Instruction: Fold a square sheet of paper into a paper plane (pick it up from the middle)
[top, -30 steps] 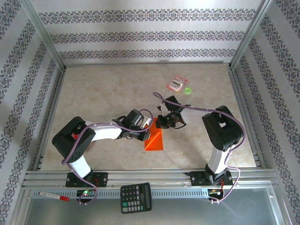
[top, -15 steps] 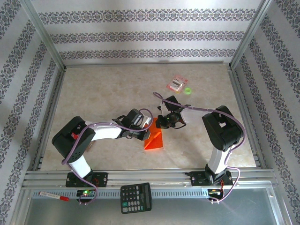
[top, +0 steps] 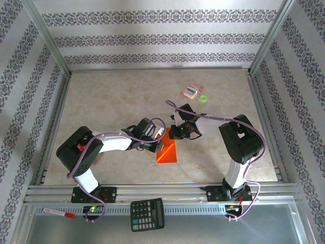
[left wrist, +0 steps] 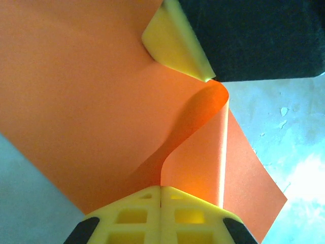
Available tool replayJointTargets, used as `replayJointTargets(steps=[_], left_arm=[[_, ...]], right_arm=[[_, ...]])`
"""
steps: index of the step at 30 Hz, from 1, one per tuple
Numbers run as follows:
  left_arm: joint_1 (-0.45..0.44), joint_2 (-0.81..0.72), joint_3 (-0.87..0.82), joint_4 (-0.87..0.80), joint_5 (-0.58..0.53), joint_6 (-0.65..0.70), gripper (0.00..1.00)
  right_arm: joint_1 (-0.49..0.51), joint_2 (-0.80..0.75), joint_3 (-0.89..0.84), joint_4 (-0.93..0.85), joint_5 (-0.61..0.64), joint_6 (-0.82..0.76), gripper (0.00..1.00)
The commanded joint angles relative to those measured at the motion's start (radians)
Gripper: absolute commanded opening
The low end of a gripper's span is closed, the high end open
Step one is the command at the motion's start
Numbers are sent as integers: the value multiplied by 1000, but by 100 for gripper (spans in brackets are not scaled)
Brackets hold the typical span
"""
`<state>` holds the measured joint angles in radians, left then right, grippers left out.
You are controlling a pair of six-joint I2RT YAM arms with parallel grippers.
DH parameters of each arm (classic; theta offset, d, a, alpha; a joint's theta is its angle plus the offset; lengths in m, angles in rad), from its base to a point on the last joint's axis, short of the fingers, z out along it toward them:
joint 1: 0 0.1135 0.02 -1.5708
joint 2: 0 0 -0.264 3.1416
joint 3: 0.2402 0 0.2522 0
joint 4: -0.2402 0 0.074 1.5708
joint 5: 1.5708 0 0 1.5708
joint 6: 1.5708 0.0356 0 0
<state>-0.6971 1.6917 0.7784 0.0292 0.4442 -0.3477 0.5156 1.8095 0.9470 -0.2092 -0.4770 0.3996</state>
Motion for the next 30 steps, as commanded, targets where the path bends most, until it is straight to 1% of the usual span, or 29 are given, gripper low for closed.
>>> replayJointTargets(steps=[1, 8, 30], left_arm=[[15, -18, -11, -29, -3, 1, 3], [21, -12, -10, -51, -30, 14, 3], [23, 30, 8, -45, -10, 15, 3]], right_arm=[[17, 33, -2, -65, 37, -18, 0], [17, 36, -2, -66, 37, -19, 0], [20, 40, -1, -66, 37, -18, 0]])
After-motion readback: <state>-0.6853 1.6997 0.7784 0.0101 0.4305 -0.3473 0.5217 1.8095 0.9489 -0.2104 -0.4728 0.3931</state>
